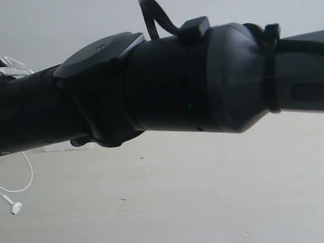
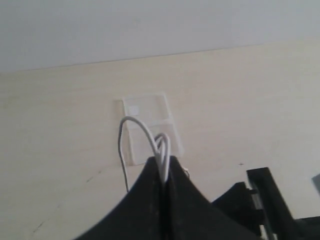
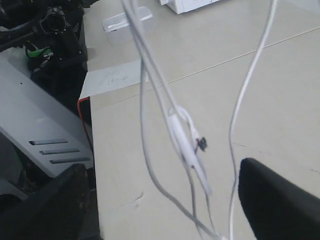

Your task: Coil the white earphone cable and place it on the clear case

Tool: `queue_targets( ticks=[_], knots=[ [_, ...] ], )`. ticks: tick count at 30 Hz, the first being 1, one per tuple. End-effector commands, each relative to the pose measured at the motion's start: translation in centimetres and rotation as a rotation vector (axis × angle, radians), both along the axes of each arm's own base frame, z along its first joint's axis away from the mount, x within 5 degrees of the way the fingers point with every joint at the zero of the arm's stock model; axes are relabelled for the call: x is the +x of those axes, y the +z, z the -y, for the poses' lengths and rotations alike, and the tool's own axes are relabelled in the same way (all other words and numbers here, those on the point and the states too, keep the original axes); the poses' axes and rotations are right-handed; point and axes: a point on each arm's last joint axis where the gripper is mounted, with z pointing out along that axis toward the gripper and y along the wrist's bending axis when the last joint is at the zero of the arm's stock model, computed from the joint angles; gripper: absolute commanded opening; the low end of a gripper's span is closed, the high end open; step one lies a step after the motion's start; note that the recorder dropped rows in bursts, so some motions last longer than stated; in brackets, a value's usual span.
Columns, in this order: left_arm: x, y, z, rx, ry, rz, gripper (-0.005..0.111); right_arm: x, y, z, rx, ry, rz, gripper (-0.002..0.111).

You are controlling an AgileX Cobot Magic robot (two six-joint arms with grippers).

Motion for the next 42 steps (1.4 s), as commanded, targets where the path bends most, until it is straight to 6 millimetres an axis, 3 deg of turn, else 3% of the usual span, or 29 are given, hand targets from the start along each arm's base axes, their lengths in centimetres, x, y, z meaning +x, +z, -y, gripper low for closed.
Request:
queue_targets(
  ticks=[1, 16, 24, 33, 42],
  knots=[
    [-0.1, -0.2, -0.8, 0.061, 0.056, -0.019, 0.000, -0.2, 0.7, 0.1, 0.012, 0.009, 0.003, 0.077],
    [-0.2, -0.3, -0.1, 0.010, 0.006, -0.029, 0.000, 0.6, 0.6, 0.2, -0.002, -0.075, 0.053, 0.078],
    [0.0, 0.0, 0.3, -0.027, -0.029, 0.001, 0.000, 1.2, -0.2, 0.0, -0.020, -0.118, 0.056, 0.097],
    [0.0, 0.0, 0.7, -0.058, -0.054, 0.009, 0.000, 1.5, -2.3, -0.7, -0.038, -0.145, -0.032, 0.098],
    [0.1, 0.1, 0.8, -0.063, -0.059, 0.016, 0.000, 1.7, -2.5, -0.7, -0.052, -0.143, 0.013, 0.098]
  ],
)
